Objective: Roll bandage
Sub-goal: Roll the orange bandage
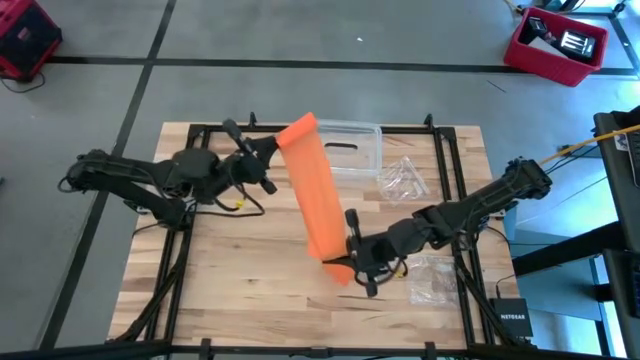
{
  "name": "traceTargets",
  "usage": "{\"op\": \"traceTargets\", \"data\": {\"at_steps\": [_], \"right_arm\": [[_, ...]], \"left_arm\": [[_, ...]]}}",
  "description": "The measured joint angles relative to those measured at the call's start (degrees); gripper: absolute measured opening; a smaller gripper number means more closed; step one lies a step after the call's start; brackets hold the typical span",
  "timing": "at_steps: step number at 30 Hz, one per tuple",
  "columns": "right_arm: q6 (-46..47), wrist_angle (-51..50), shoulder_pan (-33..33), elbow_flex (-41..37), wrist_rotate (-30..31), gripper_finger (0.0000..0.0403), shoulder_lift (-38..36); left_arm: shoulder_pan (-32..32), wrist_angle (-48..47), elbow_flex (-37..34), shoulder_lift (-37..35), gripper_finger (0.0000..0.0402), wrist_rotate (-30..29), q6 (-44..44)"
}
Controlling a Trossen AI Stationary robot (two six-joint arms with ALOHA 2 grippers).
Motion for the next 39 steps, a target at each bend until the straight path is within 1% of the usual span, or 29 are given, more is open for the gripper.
{"op": "traceTargets", "data": {"at_steps": [5, 8, 13, 19, 25, 30, 32, 36, 39], "right_arm": [[-4.64, -2.62, 0.74, 5.34, -0.01, 0.0004, 0.02], [-5.84, -5.20, 0.59, 9.35, 0.52, 0.0004, 0.02], [-9.47, -9.08, 0.58, 16.21, 4.29, 0.0004, 0.02], [-14.66, -8.06, 0.56, 22.90, 8.71, 0.0005, 0.02], [-15.37, -0.54, -2.11, 25.24, 8.96, 0.0005, 0.04], [-14.66, 2.18, -5.91, 25.37, 8.53, 0.0005, 0.13], [-14.74, 2.92, -7.53, 25.37, 8.54, 0.0005, 0.13], [-14.72, 3.46, -11.51, 25.37, 8.54, 0.0005, 0.13], [-12.69, 4.53, -14.40, 25.37, 8.55, 0.0005, 0.13]], "left_arm": [[0.44, -0.59, -4.41, 0.00, 0.0004, 0.06, -1.97], [-0.38, -0.60, -7.40, 0.00, 0.0005, 0.74, -3.54], [-2.63, -0.31, -11.48, 0.22, 0.0007, 1.69, -8.01], [-5.51, -0.34, -14.68, 0.44, 0.0004, 3.08, -9.33], [-7.13, 0.18, -15.96, 3.15, 0.0007, 4.04, -10.55], [-8.78, 0.27, -15.98, 6.33, 0.0004, 4.49, -12.43], [-9.54, 0.43, -15.99, 7.08, 0.0007, 6.74, -13.36], [-11.22, 0.79, -15.99, 7.41, 0.0010, 15.15, -15.80], [-12.53, 1.26, -15.99, 7.78, 0.0007, 16.01, -17.08]]}}
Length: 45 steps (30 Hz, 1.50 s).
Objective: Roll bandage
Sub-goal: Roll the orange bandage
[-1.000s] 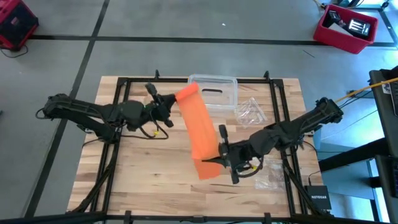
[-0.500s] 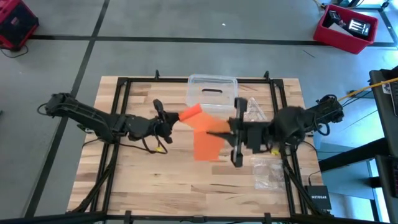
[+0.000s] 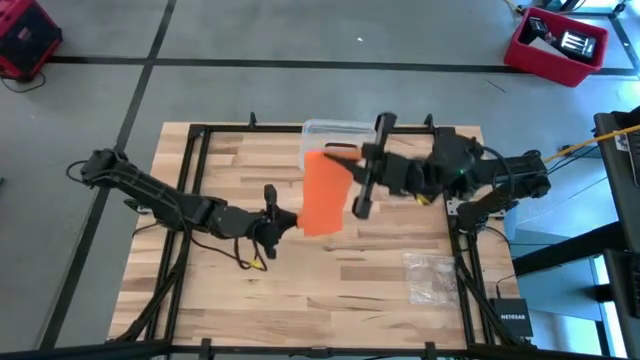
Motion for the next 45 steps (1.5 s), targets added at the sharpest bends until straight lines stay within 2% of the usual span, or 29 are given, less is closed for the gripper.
{"op": "traceTargets", "data": {"at_steps": [6, 12, 17, 24, 31, 35, 40, 45], "right_arm": [[4.49, 2.30, -5.84, 0.00, -1.03, 0.0005, 0.00], [10.32, 0.79, -11.30, -0.02, -0.41, 0.0005, 0.65], [10.87, -3.96, -14.81, -0.02, 0.36, 0.0005, 2.95], [16.53, -10.81, -18.59, 0.00, -1.56, 0.0005, 8.43], [18.87, -18.43, -19.17, 0.02, -1.66, 0.0012, 14.14], [19.22, -20.73, -19.18, 0.02, -2.47, 0.0057, 16.79], [19.49, -25.10, -19.15, 0.04, -7.12, 0.0145, 18.62], [27.19, -31.99, -19.21, 0.04, -15.91, 0.0220, 18.64]], "left_arm": [[-1.31, 1.36, 0.02, 2.36, 0.0008, -0.01, -0.37], [-2.40, 7.29, 0.02, 6.02, 0.0013, -0.03, 0.29], [-4.65, 11.80, -0.07, 7.39, 0.0014, 0.21, 0.09], [-9.16, 20.65, -0.11, 7.32, 0.0015, 0.58, 2.63], [-12.73, 22.72, -0.11, 7.28, 0.0015, 0.58, 2.85], [-13.95, 23.19, -0.11, 7.28, 0.0015, 0.52, 1.85], [-14.75, 23.24, -0.11, 7.28, 0.0015, 0.55, -1.22], [-14.81, 19.43, -0.09, 7.25, 0.0015, 0.61, -10.03]]}}
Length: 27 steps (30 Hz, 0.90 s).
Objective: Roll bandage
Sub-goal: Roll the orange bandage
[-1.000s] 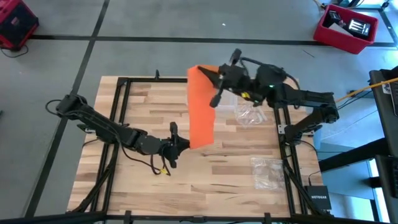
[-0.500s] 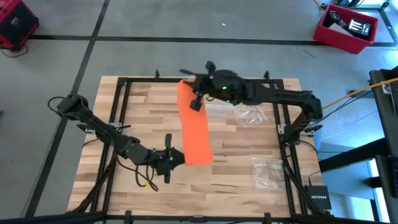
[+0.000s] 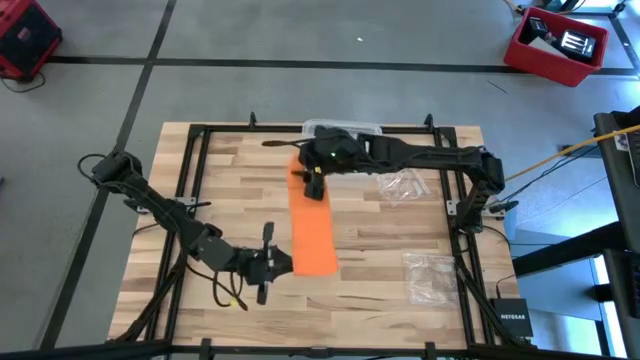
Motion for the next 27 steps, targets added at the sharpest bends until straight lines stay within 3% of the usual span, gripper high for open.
{"op": "traceTargets", "data": {"at_steps": [5, 11, 17, 19, 23, 27], "right_arm": [[6.32, -7.00, -0.05, 0.00, -4.85, 0.0262, 0.34], [9.47, -13.38, 0.02, -0.09, -7.45, 0.0273, 1.08], [12.10, -8.98, 0.02, -0.09, 4.42, 0.0271, 1.08], [13.15, -8.54, 0.02, -0.09, 0.90, 0.0271, 1.08], [14.64, -14.13, -0.41, -0.09, -14.95, 0.0271, 1.08], [18.19, -19.20, 0.11, -0.11, -11.09, 0.0270, 1.03]], "left_arm": [[0.51, -8.59, 0.00, 0.00, 0.0015, 0.17, -13.77], [0.50, -17.12, 0.00, 0.00, 0.0015, 1.06, -27.52], [0.28, -17.55, -1.29, 0.00, 0.0015, 12.48, -34.29], [0.34, -17.41, -1.75, -0.03, 0.0015, 14.57, -37.10], [0.20, -18.53, -2.12, -0.02, 0.0015, 15.67, -42.05], [0.24, -18.04, -2.11, -0.02, 0.0015, 15.60, -44.13]]}}
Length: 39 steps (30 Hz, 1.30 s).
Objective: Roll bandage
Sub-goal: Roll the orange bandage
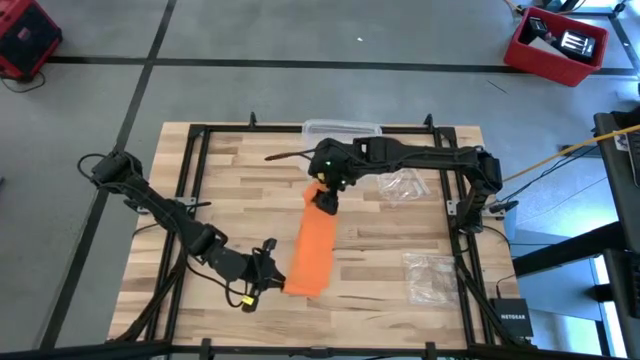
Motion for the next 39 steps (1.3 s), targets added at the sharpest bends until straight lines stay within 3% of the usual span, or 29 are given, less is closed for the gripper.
{"op": "traceTargets", "data": {"at_steps": [4, 5, 8, 9, 10, 13, 14, 16, 20, 22, 24, 26, 28, 32, 39], "right_arm": [[0.97, 2.11, 0.29, 0.00, -1.36, 0.0270, 0.02], [1.44, 3.80, 0.41, 0.00, 1.97, 0.0270, 0.02], [3.57, 8.71, 1.86, -1.11, 19.64, 0.0270, 0.02], [3.10, 8.92, 2.16, -1.67, 20.72, 0.0270, 0.02], [2.18, 8.17, 2.26, -1.75, 16.79, 0.0270, 0.31], [1.39, 4.12, 1.95, -1.86, -4.92, 0.0270, 0.90], [0.89, 3.46, 2.08, -1.90, -8.36, 0.0270, 0.90], [0.93, 4.62, 3.09, -1.79, -6.30, 0.0270, 0.58], [3.27, 10.12, 5.04, -1.79, 11.86, 0.0270, 0.33], [2.17, 11.05, 5.72, -1.79, 14.78, 0.0270, 0.52], [-1.48, 8.22, 5.70, -1.67, 10.31, 0.0270, 0.66], [-3.93, -0.96, 5.49, -0.52, 2.36, 0.0270, 0.63], [-5.36, -10.82, 4.81, 1.72, -1.36, 0.0270, 0.50], [-5.30, -20.46, 4.77, 3.58, 4.83, 0.0270, -1.33], [-12.66, -12.11, 5.42, 2.34, 4.83, 0.0270, -1.73]], "left_arm": [[0.40, -0.48, -0.01, 0.00, 0.0015, -0.14, -1.55], [0.51, -0.70, -0.01, 0.00, 0.0015, -0.13, -2.24], [0.69, -3.07, 0.02, -0.01, 0.0015, -0.46, -3.79], [0.72, -5.05, 0.05, -0.02, 0.0015, -0.62, -4.77], [0.70, -7.36, 0.05, -0.02, 0.0015, -0.60, -6.36], [0.61, -13.42, 0.05, -0.02, 0.0015, -0.02, -12.20], [0.57, -15.15, 0.05, -0.02, 0.0015, 0.10, -13.72], [0.41, -17.80, 0.04, -0.02, 0.0015, 0.02, -15.91], [0.32, -18.10, 0.03, -0.02, 0.0015, -0.44, -16.26], [0.28, -18.23, 0.03, -0.02, 0.0015, -0.25, -16.55], [-0.10, -18.15, 0.03, -0.02, 0.0015, 0.90, -17.35], [-0.67, -18.37, 0.03, -0.02, 0.0015, 3.71, -18.14], [-1.33, -18.38, 0.03, -0.02, 0.0015, 6.47, -19.31], [-2.20, -18.37, 0.03, -0.02, 0.0015, 8.65, -20.35], [-2.03, -16.95, 0.03, -0.02, 0.0015, 10.08, -21.88]]}}
